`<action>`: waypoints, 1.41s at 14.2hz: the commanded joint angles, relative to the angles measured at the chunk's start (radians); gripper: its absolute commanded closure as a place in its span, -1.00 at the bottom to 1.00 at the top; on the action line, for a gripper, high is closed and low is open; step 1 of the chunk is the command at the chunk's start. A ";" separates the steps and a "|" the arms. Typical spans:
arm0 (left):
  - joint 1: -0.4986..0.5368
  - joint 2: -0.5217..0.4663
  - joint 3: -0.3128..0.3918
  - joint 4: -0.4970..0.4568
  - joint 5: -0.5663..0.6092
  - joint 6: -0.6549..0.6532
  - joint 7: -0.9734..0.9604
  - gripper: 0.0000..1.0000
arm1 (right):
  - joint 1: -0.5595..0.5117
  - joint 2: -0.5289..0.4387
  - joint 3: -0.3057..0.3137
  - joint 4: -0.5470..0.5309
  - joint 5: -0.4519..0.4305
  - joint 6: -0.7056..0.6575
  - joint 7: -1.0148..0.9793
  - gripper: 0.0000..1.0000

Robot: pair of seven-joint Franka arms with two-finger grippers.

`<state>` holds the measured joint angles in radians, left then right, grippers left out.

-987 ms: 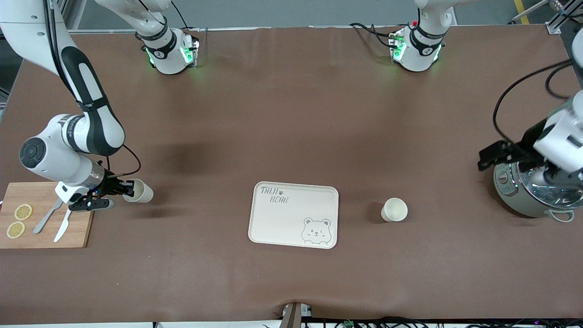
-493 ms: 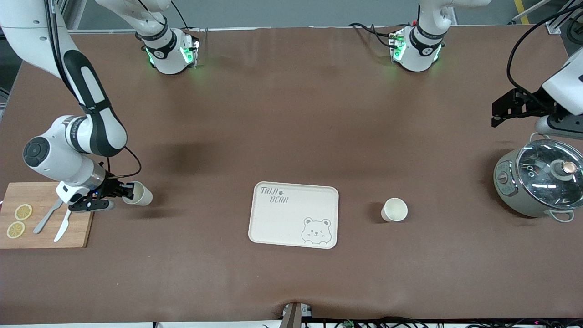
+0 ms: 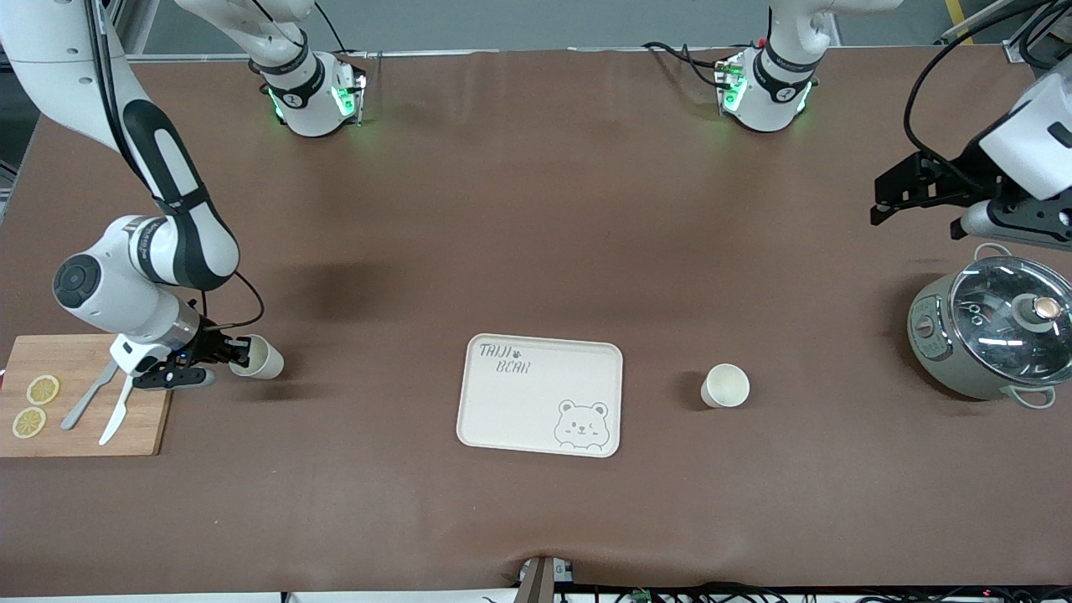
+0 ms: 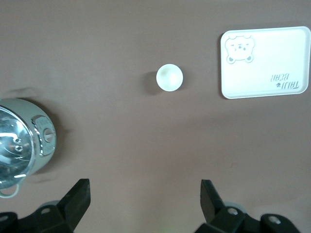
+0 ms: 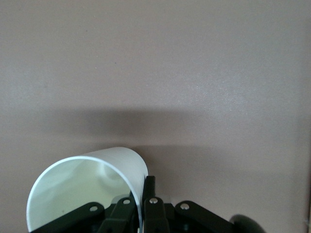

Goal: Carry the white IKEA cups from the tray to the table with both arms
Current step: 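Lower the cup onto the table with the right gripper while the left arm rises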

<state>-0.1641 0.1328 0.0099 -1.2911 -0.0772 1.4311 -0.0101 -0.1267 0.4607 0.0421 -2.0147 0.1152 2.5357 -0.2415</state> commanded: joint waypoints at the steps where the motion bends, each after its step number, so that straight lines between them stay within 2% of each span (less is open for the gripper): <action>1: 0.014 -0.038 -0.024 -0.020 0.005 -0.003 -0.021 -1.00 | -0.013 0.001 0.010 -0.016 0.024 0.015 -0.015 1.00; 8: 0.014 -0.058 -0.030 -0.020 0.002 -0.005 -0.004 -1.00 | -0.011 0.018 0.010 -0.015 0.024 0.015 -0.015 1.00; 9: 0.012 -0.052 -0.030 -0.020 0.002 -0.005 -0.004 -1.00 | -0.013 0.018 0.010 -0.013 0.024 0.014 -0.010 0.51; 10: 0.012 -0.041 -0.028 -0.020 -0.003 -0.003 -0.004 -1.00 | -0.014 0.018 0.010 -0.010 0.024 0.011 -0.009 -0.61; 11: 0.014 -0.038 -0.028 -0.020 -0.004 -0.003 -0.005 -1.00 | -0.016 0.018 0.010 -0.006 0.024 0.002 -0.009 -1.00; 14: 0.012 -0.039 -0.027 -0.020 -0.003 -0.003 -0.024 -1.00 | -0.016 0.013 0.005 0.040 0.023 -0.046 -0.015 -1.00; 17: 0.014 -0.041 -0.019 -0.020 0.014 -0.003 -0.022 -1.00 | -0.039 0.007 0.004 0.190 0.014 -0.315 -0.013 -1.00; 20: 0.005 -0.029 -0.027 -0.023 0.143 0.008 -0.004 -1.00 | -0.053 -0.034 -0.004 0.286 0.000 -0.512 -0.015 -1.00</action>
<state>-0.1557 0.1020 -0.0078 -1.3117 -0.0037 1.4313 -0.0228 -0.1526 0.4582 0.0304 -1.7728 0.1148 2.1145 -0.2422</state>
